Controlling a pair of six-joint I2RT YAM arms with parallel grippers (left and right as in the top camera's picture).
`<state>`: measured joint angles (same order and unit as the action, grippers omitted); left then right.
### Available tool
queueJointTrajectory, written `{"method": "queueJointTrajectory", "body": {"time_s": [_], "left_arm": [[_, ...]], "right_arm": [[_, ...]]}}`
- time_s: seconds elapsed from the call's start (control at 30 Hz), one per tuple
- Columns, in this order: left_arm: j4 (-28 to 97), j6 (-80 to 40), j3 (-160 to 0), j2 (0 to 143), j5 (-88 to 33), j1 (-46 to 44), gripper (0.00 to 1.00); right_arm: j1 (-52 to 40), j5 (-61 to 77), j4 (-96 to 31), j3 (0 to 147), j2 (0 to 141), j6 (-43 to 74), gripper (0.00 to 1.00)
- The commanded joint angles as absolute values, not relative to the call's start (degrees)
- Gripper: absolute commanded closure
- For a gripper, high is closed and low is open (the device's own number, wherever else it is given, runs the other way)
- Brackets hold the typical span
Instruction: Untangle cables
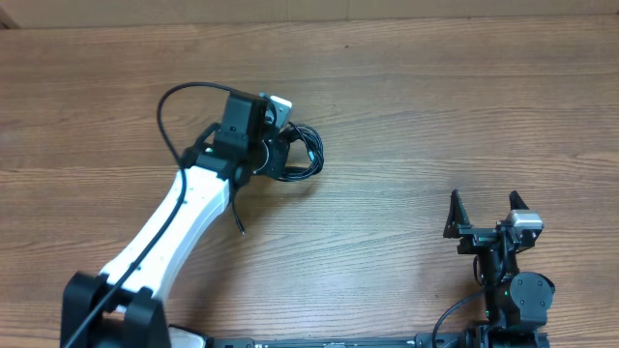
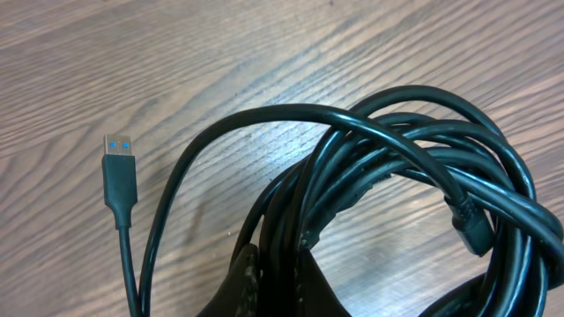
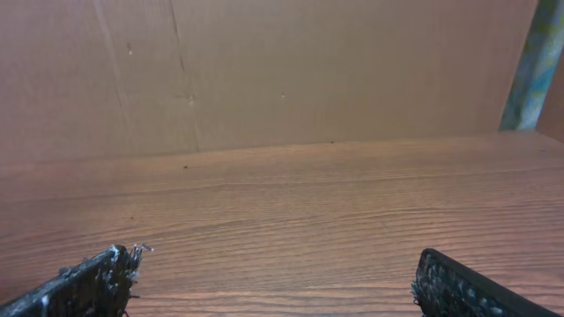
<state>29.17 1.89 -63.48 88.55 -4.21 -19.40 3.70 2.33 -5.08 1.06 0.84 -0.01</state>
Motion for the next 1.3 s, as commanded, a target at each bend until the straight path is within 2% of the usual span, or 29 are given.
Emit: {"method": "queueJointTrajectory", "body": {"time_s": [0.0, 0.2, 0.87, 1.27], "left_arm": [[31.3, -3.8, -64.8, 85.6, -4.0, -19.4, 0.96], [35.2, -9.1, -64.8, 84.3, -4.0, -19.4, 0.96], [39.0, -9.5, -64.8, 84.2, -4.1, -19.4, 0.96], [44.3, -19.4, -64.8, 84.2, -4.7, -19.4, 0.96]], "right_arm": [[3.9, 2.0, -4.7, 0.4, 0.2, -0.3, 0.0], [3.9, 2.0, -4.7, 0.4, 0.2, -0.3, 0.0], [3.9, 2.0, -4.7, 0.4, 0.2, -0.3, 0.0], [3.9, 2.0, -4.7, 0.4, 0.2, -0.3, 0.0]]}}
